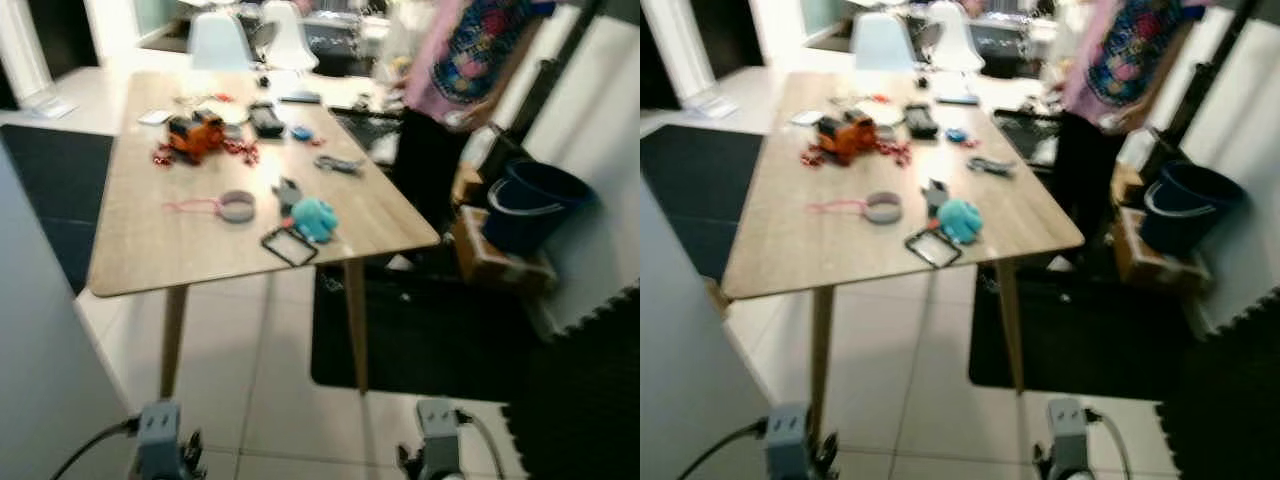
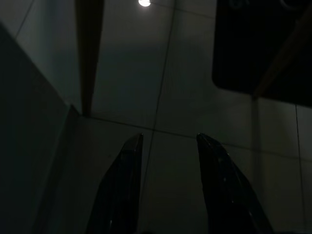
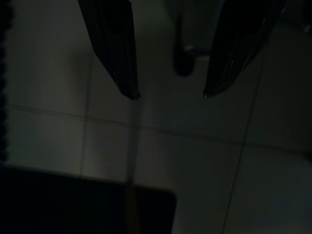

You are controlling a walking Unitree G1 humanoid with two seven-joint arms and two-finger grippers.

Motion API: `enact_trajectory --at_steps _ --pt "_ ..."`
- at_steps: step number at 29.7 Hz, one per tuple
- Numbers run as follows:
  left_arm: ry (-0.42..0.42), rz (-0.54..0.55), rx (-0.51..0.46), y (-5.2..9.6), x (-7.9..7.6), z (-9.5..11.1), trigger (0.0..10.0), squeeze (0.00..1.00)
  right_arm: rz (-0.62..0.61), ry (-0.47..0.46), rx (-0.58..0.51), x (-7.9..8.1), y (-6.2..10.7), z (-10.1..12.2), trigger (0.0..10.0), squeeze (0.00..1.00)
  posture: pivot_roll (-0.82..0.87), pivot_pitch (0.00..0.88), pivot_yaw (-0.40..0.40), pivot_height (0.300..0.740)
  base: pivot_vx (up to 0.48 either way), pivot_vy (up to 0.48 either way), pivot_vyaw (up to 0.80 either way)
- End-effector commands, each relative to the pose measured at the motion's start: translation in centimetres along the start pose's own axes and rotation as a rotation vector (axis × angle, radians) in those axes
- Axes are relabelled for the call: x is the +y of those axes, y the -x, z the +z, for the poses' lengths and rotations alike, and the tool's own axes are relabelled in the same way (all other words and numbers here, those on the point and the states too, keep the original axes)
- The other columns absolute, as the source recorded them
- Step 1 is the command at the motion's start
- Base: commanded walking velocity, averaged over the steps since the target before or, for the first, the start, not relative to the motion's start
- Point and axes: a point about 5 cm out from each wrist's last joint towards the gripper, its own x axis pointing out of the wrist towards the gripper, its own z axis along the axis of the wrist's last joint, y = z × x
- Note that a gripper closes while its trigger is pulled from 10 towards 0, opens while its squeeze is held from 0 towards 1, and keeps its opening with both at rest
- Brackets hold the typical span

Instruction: Hang keys on a hook

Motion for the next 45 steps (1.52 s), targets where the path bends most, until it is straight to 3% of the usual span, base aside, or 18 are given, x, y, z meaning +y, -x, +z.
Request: enact_trajectory --at_steps 1,8,12,21,29,45 --pt "0.006 0.003 -0.007 -0.12 -0.27 0.14 10.0 0.00 -0.016 -0.011 0.014 -0.68 0.24 -0.41 10.0 0.00 0.05 0.054 -0.032 0.740 0.000 0.000 0.00" --pt "0.019 0.021 -0.017 -0.11 -0.04 0.27 10.0 0.00 -0.014 -0.001 0.015 -0.70 0.21 -0.35 10.0 0.00 0.05 0.057 -0.033 0.740 0.000 0.000 0.00" --pt "0.014 0.025 -0.019 -0.07 0.03 0.25 10.0 0.00 0.024 0.066 0.020 -0.38 0.18 -0.34 10.0 0.00 0.05 0.055 -0.033 0.740 0.000 0.000 0.00" --pt "0.016 0.026 -0.022 -0.05 -0.10 0.23 10.0 0.00 0.039 0.089 0.017 -0.03 0.19 -0.39 10.0 0.00 0.05 0.055 -0.034 0.740 0.000 0.000 0.77" --pt "0.020 0.020 -0.025 -0.05 -0.26 0.24 10.0 0.00 0.008 0.034 0.009 -0.43 0.20 -0.29 10.0 0.00 0.05 0.056 -0.037 0.740 0.000 0.000 0.38" --pt "0.015 -0.021 -0.024 -0.16 -0.64 0.35 10.0 0.00 0.011 0.033 0.007 -0.48 0.21 -0.29 10.0 0.00 0.05 0.056 -0.036 0.740 0.000 0.000 0.00"
